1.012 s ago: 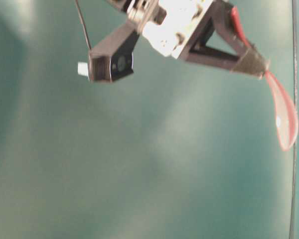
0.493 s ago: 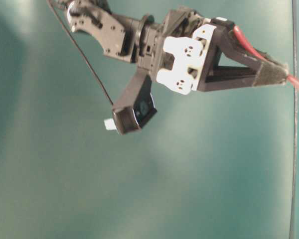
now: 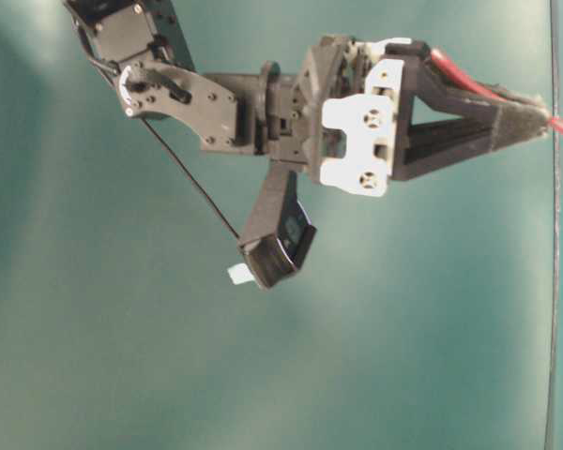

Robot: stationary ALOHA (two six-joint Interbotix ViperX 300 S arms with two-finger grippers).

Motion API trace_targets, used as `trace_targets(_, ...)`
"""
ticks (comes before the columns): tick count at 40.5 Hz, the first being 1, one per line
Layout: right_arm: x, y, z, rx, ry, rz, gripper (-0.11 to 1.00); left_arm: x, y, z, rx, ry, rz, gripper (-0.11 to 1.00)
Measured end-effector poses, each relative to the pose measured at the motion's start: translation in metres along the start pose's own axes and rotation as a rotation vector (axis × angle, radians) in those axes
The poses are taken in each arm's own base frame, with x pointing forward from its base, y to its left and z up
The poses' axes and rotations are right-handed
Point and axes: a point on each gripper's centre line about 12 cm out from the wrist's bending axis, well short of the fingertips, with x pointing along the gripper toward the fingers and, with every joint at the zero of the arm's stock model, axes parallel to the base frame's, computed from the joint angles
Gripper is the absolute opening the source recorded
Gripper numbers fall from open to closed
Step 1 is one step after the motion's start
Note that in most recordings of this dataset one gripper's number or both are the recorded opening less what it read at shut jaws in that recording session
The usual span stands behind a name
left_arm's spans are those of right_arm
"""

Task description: Scoop the yellow hexagonal prism block from the bowl with a spoon using the right arm.

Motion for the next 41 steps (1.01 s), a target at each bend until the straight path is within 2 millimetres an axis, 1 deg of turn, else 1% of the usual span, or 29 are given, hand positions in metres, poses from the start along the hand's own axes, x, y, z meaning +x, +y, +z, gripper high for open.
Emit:
trace_targets(6,0.011,-0.001,0.001,0.002,0.024,-0.014,0.23,0.0,0.0,0.0,0.0,0.002,0.0,-0.01)
trace_targets(10,0.015,-0.002,0.002,0.004,0.032,-0.018,0.23,0.0,0.0,0.0,0.002,0.0,0.0,-0.01)
trace_targets(17,0.019,-0.002,0.003,0.003,0.029,-0.021,0.23,0.0,0.0,0.0,0.002,0.0,0.0,-0.01)
trace_targets(31,0.032,-0.002,0.01,0.005,0.016,-0.02,0.23,-0.001,0.0,0.001,0.001,-0.003,0.001,-0.01)
trace_targets(41,0.036,0.001,0.018,-0.003,-0.029,-0.004,0.23,-0.001,0.0,0.001,0.003,-0.006,0.001,-0.01)
